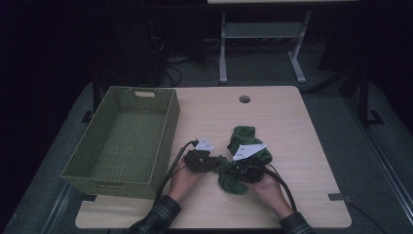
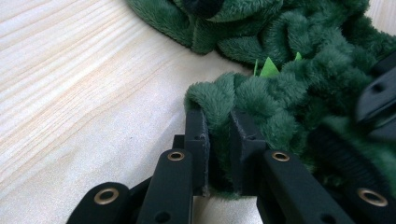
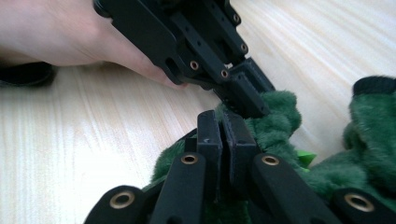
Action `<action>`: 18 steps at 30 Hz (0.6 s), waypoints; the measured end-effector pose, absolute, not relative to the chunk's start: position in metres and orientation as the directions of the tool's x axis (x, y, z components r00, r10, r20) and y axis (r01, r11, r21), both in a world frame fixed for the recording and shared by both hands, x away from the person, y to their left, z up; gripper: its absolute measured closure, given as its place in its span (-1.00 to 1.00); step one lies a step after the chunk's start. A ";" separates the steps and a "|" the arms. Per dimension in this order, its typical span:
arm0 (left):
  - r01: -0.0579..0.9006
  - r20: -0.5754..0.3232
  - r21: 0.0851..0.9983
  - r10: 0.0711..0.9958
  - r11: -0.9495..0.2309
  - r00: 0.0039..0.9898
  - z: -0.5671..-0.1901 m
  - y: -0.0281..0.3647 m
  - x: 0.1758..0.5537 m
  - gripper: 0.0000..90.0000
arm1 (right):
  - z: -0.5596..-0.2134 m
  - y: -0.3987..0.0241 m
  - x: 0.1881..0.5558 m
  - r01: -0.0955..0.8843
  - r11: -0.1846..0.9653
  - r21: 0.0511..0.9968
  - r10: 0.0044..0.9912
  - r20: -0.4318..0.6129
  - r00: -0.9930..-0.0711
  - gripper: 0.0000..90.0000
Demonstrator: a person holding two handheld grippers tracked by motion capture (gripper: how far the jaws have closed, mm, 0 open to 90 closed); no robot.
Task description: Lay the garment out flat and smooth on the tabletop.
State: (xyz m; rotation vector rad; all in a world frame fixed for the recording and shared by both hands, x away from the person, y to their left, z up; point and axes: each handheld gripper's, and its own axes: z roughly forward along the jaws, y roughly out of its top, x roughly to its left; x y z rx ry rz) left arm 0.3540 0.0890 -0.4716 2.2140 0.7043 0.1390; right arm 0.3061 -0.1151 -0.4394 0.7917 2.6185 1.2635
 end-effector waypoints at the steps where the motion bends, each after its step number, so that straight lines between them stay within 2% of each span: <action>1: 0.447 -0.131 0.727 0.533 -0.521 0.836 -0.471 0.089 0.354 0.75 | -0.438 -0.117 0.305 0.399 0.509 0.763 0.508 0.108 -0.855 0.91; 8: 0.438 -0.139 0.765 0.544 -0.473 0.828 -0.455 0.096 0.351 0.77 | -0.421 -0.140 0.295 0.369 0.457 0.809 0.525 0.090 -0.847 0.91; 18: 0.469 -0.174 0.761 0.555 -0.449 0.813 -0.447 0.106 0.347 0.77 | -0.411 -0.186 0.280 0.370 0.403 0.837 0.585 0.075 -0.808 0.91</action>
